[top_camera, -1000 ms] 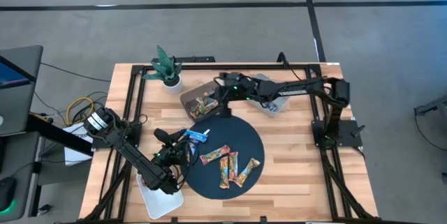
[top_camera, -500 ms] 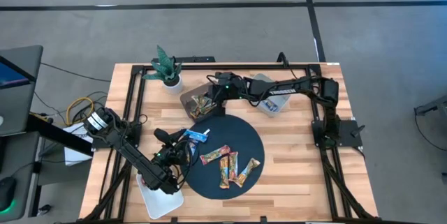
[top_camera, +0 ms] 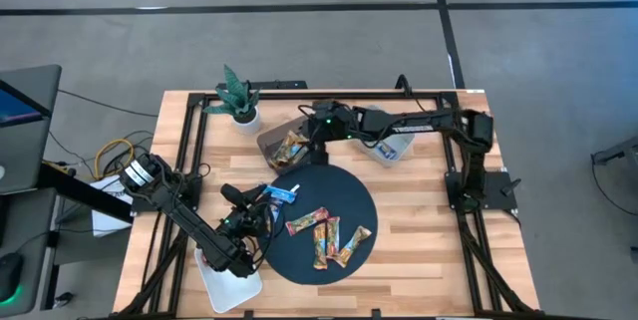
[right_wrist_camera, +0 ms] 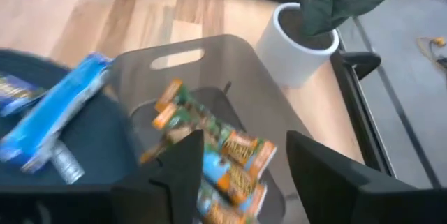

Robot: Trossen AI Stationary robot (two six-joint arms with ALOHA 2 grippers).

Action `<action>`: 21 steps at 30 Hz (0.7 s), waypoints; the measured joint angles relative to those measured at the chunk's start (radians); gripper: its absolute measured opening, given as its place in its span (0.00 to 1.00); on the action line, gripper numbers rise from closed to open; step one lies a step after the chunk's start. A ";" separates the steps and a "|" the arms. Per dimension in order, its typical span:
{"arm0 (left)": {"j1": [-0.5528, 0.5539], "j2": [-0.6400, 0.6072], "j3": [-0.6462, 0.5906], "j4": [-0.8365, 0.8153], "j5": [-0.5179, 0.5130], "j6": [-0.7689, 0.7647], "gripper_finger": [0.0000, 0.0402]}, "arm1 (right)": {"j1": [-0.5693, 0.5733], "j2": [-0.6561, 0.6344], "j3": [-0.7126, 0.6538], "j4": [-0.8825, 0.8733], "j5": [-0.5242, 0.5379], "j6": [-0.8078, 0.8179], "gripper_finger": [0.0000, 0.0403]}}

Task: Pick and place Granola Bars by type
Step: Put the blue granola bar into the gray bin

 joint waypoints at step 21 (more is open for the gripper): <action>0.073 0.001 0.014 0.123 -0.136 0.273 0.31 | 0.070 -0.408 -0.001 -0.558 -0.017 0.055 0.39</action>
